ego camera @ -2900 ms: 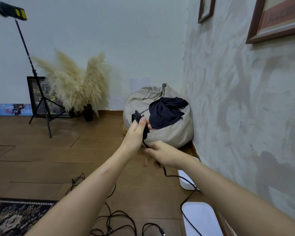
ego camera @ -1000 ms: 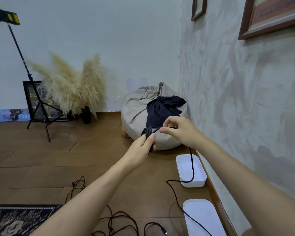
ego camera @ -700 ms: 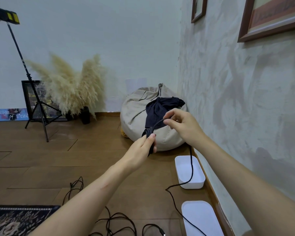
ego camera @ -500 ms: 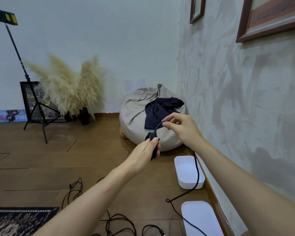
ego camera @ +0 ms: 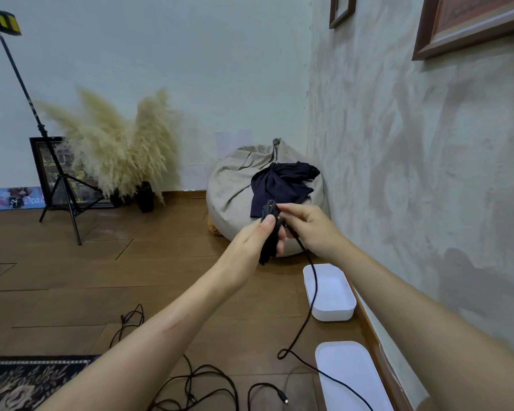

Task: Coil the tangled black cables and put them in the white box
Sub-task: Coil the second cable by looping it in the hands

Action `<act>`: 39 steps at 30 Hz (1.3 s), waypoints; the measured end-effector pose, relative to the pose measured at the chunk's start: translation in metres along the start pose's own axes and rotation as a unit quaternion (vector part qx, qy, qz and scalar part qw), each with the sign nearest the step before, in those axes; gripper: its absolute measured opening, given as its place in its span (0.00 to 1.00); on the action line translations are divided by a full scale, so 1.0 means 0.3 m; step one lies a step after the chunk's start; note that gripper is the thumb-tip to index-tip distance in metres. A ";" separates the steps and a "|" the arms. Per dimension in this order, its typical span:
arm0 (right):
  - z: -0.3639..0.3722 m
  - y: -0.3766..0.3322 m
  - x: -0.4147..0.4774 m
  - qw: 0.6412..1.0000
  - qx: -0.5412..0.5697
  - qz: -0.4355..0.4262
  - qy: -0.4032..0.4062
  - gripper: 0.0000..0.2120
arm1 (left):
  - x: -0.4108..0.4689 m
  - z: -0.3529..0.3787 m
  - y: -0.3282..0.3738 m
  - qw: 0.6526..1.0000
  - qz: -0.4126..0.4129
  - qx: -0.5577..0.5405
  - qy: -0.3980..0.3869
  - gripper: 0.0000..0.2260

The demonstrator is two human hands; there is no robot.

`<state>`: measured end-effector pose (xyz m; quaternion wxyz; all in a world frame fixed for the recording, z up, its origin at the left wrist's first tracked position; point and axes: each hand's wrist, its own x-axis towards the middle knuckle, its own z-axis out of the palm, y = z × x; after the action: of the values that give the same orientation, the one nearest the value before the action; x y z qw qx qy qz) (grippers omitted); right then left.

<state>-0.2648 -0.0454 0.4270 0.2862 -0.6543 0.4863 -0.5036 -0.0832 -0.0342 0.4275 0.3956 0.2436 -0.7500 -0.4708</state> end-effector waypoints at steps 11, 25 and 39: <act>0.168 -0.026 -0.053 0.987 0.042 0.119 -0.097 0.11 | 0.031 -0.044 0.019 0.995 -0.001 -0.052 0.085 0.19; 0.098 -0.081 -0.064 0.919 0.060 0.282 -0.270 0.11 | 0.102 -0.118 -0.144 0.976 -0.044 0.045 0.209 0.15; -0.021 -0.100 -0.006 0.954 -0.290 -0.060 -0.054 0.02 | 0.077 -0.058 -0.190 0.992 -0.114 0.057 0.013 0.20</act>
<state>-0.2604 -0.0322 0.4543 0.0793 -0.7636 0.5548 -0.3208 -0.0824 -0.0852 0.3888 0.3343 0.3556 -0.7381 -0.4659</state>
